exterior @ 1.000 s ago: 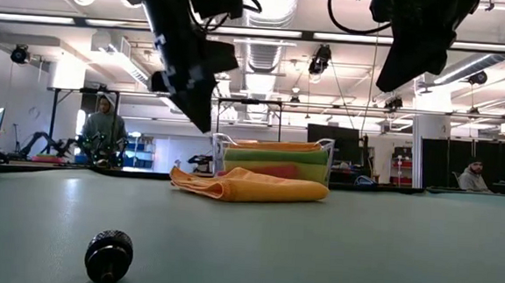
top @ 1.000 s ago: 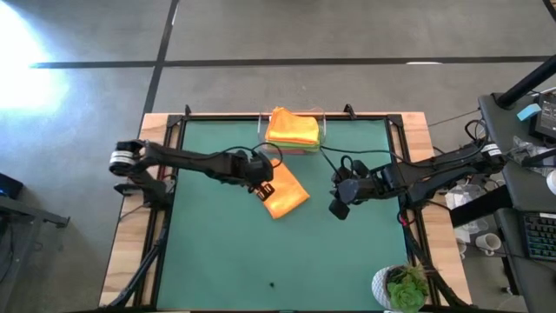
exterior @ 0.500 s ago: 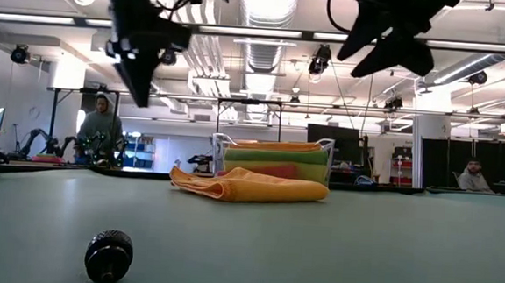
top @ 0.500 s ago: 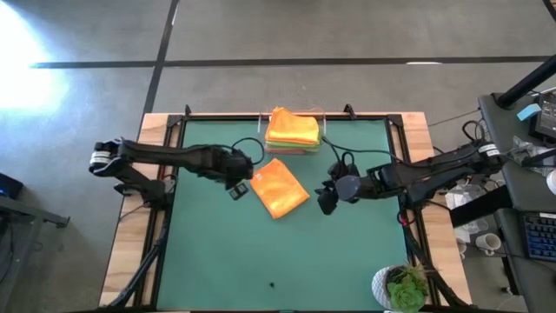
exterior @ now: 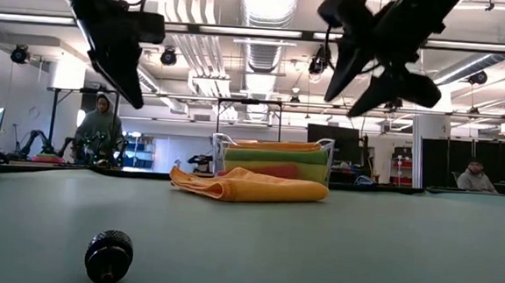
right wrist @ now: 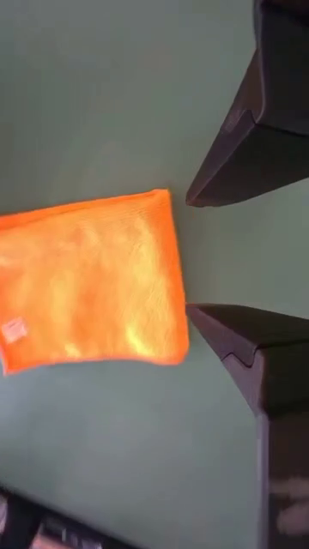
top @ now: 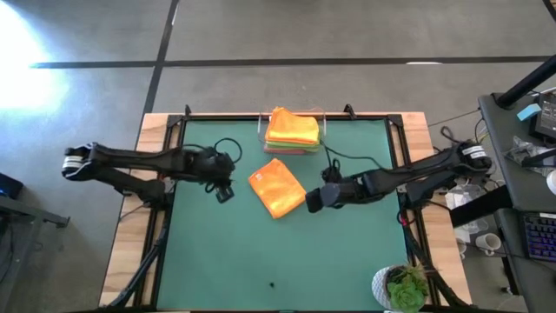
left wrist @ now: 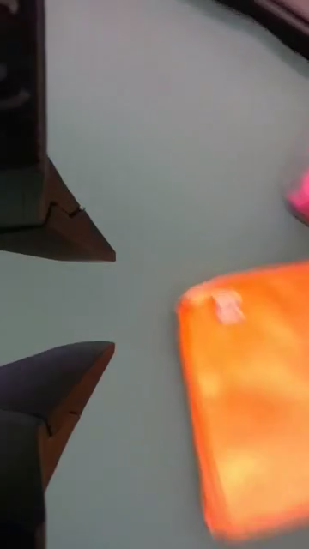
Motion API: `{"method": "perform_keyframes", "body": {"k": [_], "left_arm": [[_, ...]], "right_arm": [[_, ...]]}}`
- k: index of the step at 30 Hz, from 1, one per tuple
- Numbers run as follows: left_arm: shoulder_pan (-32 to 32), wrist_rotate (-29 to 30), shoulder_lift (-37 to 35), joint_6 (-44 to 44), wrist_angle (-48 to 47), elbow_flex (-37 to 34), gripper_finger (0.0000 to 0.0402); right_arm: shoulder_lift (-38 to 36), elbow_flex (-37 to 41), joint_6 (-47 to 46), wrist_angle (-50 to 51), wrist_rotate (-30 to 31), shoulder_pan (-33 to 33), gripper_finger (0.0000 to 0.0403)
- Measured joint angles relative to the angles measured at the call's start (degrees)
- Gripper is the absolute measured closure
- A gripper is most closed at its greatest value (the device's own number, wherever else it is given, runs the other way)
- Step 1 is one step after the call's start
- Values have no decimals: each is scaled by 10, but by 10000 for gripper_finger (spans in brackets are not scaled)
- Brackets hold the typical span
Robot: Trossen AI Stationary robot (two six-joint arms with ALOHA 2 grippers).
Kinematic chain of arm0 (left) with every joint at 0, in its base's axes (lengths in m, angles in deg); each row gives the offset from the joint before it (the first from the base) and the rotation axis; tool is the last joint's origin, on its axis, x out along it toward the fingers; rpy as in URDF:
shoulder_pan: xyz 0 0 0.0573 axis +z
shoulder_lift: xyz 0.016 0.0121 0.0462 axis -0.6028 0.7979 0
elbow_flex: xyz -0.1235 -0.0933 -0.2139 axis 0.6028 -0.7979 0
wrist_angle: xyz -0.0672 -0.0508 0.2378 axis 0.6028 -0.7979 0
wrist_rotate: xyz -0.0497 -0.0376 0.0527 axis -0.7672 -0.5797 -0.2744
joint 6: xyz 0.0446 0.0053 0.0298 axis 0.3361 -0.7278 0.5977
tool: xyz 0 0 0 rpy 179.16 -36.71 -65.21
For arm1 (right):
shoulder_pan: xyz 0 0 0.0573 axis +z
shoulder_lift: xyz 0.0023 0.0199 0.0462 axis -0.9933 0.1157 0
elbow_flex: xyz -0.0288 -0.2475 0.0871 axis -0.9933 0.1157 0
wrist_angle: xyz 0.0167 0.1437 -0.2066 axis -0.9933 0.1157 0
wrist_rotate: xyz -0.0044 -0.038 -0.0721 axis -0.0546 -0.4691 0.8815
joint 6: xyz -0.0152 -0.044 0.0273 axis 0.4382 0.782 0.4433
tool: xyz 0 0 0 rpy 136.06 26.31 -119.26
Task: Fold microfiber towels
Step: Put the orange microfiber towel into the transparent bin
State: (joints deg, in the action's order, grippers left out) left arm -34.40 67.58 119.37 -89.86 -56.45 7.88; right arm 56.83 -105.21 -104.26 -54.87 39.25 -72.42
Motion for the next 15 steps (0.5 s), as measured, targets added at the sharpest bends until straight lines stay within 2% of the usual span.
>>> {"method": "perform_keyframes", "body": {"k": [6, 15], "left_arm": [[0, -67, -53, 77, 153, -81, 256], [0, -77, -45, 126, 162, -99, 256]], "right_arm": [[68, 0, -79, -4, -4, 0, 218], [145, 1, -140, -40, -48, -3, 218]]}}
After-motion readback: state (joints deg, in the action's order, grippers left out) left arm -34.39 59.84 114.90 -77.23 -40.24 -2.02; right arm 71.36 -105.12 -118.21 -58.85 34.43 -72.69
